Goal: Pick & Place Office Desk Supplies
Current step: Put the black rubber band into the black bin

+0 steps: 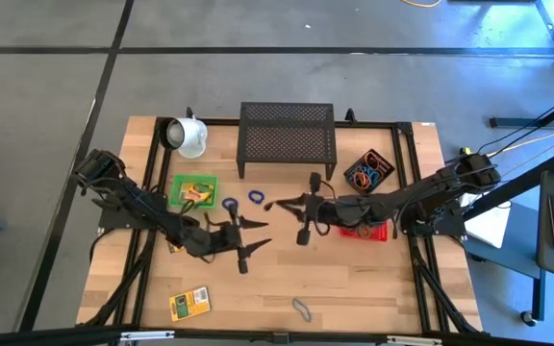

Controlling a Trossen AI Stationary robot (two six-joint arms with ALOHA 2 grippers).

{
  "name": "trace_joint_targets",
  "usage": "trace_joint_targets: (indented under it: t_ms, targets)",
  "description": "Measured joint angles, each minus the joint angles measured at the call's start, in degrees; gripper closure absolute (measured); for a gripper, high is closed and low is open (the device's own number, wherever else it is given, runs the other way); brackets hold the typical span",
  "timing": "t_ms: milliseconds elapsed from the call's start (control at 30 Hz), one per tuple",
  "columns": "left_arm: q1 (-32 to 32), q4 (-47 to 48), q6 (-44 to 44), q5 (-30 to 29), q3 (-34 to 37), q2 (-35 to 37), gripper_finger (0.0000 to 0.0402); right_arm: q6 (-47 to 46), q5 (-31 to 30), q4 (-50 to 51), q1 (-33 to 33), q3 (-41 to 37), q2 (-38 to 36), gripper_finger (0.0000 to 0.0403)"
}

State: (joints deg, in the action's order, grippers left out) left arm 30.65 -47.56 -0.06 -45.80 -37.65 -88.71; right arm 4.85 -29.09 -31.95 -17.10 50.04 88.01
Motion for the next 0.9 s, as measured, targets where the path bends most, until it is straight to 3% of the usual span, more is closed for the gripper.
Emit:
trace_joint_targets:
  t_ms: [200,533,900]
  targets:
    - [0.0,10.07,-10.33,0.02,0.0,0.0,0.021,-5.72,-7.83,17.78,1.81,0.01,-7.73,0.0392]
    - [0.0,14.46,-15.75,0.07,0.02,0.0,0.0212,-27.7,-9.44,57.37,8.55,0.02,-23.73,0.0392]
    - [0.0,14.59,-15.75,0.42,0.02,0.0,0.0215,-56.38,-9.04,92.4,15.38,-0.14,-24.43,0.0392]
